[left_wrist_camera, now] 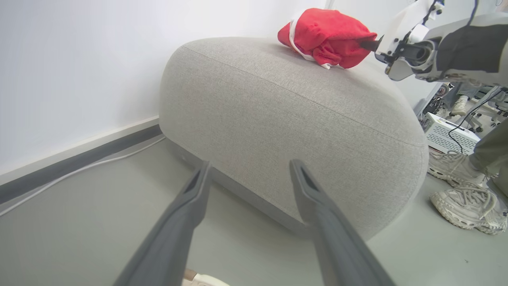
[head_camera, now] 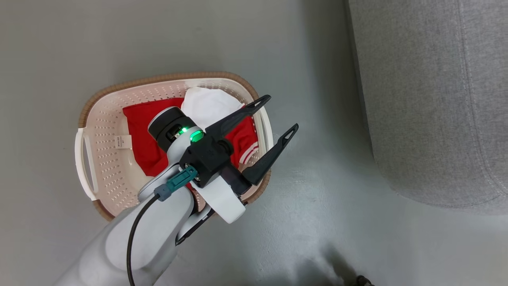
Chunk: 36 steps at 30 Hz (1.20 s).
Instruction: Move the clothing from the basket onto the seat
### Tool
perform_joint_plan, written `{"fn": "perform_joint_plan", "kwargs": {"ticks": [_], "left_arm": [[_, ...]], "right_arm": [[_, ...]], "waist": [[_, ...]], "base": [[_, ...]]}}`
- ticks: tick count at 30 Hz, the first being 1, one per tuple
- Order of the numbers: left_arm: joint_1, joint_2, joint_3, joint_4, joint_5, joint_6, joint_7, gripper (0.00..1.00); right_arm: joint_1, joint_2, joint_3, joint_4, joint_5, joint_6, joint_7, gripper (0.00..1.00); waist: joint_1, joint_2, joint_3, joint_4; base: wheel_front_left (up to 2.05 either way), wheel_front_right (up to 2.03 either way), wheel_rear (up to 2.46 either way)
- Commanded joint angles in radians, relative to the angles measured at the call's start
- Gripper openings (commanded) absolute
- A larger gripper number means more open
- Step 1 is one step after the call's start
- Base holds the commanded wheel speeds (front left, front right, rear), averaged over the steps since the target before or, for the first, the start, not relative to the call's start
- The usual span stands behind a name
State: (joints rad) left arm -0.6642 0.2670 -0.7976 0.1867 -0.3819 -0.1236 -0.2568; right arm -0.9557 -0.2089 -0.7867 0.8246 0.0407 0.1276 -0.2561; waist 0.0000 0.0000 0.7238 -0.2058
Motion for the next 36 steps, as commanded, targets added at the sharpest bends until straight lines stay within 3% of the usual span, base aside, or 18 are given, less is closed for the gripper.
{"fn": "perform_joint_plan", "kwargs": {"ticks": [1,2,10,19,36], "left_arm": [[-0.006,0.006,0.029,-0.020,-0.013,-0.007,-0.005,1.00],[-0.003,0.003,0.032,-0.019,-0.014,-0.007,-0.005,1.00],[0.034,-0.026,0.069,0.000,-0.022,-0.007,-0.005,1.00],[0.108,-0.059,0.148,0.026,-0.020,-0.007,-0.005,1.00],[0.260,-0.122,0.388,0.124,0.005,-0.007,-0.005,1.00]], "right_arm": [[0.027,-0.018,0.006,-0.021,0.006,0.003,-0.006,0.11],[0.040,-0.013,0.006,-0.023,0.013,0.003,-0.006,0.98],[0.161,0.023,0.099,-0.059,0.058,0.003,-0.006,1.00],[0.275,0.056,0.295,-0.118,0.117,0.003,-0.006,1.00],[0.338,0.050,0.616,-0.208,0.211,0.003,-0.006,1.00]], "waist": [[0.0000,0.0000,-0.010,0.000],[0.0000,0.0000,-0.017,0.000],[0.0000,0.0000,-0.101,0.021],[0.0000,0.0000,-0.217,0.062],[0.0000,0.0000,-0.428,0.172]], "base": [[0.00,0.00,0.00],[0.00,0.00,0.00],[0.00,0.00,0.00],[0.00,0.00,0.00],[0.00,0.00,0.00]]}}
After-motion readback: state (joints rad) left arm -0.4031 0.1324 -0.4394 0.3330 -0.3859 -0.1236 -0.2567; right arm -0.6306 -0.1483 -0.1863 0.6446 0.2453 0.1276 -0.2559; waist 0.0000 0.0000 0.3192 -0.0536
